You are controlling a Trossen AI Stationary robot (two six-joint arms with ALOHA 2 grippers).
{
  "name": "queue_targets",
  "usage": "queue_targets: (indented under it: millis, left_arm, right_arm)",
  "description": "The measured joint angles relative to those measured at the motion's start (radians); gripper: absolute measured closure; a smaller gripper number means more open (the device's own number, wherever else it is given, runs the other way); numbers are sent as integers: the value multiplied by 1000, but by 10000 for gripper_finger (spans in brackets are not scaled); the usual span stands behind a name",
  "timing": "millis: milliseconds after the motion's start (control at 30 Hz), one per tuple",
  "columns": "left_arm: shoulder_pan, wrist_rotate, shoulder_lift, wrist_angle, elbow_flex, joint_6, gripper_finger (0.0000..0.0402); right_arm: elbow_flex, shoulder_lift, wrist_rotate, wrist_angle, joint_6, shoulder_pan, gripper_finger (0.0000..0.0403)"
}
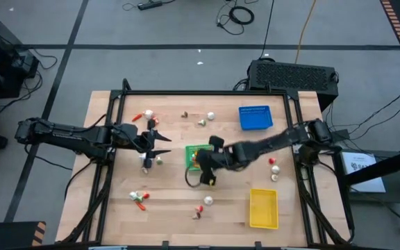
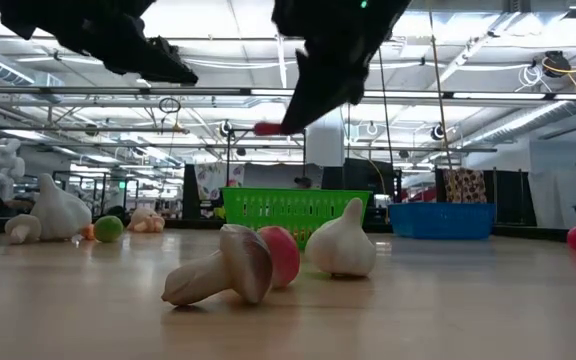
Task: Sort produce into baskets
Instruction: Put the orange chili pepper into the green bin
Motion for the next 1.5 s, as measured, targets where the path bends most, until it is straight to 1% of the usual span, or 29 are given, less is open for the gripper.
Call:
queue_targets:
  millis: [133,200,267,500,633,700,800,900,1067,1133,1200,1267,1333,1400,1500]
  left_arm:
    - [0,-4,21,-23,0,0,212]
    - [0,-11,28,-41,0,0,212]
    - [0,-23,34,-46,0,-2,212]
    - [0,-28,44,-48,0,-28,212]
    - [0,-31,44,-46,0,-33,212]
    - [0,-31,44,-46,0,-62,212]
    - [0,-31,44,-53,0,-123,212]
    - [0,-30,44,-100,0,-208,212]
    - [0,-4,43,-200,0,-447,212]
    - [0,5,43,-256,0,-517,212]
    - [0,52,43,-308,0,-551,212]
    - [-3,131,44,-343,10,-579,212]
    - [-28,216,43,-341,28,-611,212]
    - [-77,288,43,-337,49,-632,216]
    - [-183,342,43,-310,76,-633,231]
  right_arm:
    - [0,13,-110,-4,-52,-59,391]
    - [0,15,-135,-16,-69,-75,382]
    - [0,13,-134,-18,-75,-84,372]
    - [0,13,-130,-80,-174,-109,334]
    - [0,13,-130,-93,-219,-131,320]
    - [0,13,-128,-91,-243,-139,315]
    - [0,13,-128,-92,-262,-148,312]
    - [0,13,-130,-90,-283,-150,313]
    - [0,13,-134,-49,-337,-150,314]
    - [0,13,-135,-35,-350,-149,314]
    - [0,13,-135,-12,-361,-148,314]
    - [0,13,-134,16,-379,-149,314]
    - [0,13,-135,43,-398,-149,314]
    - [0,13,-135,63,-417,-148,314]
    - [0,13,-135,70,-427,-148,314]
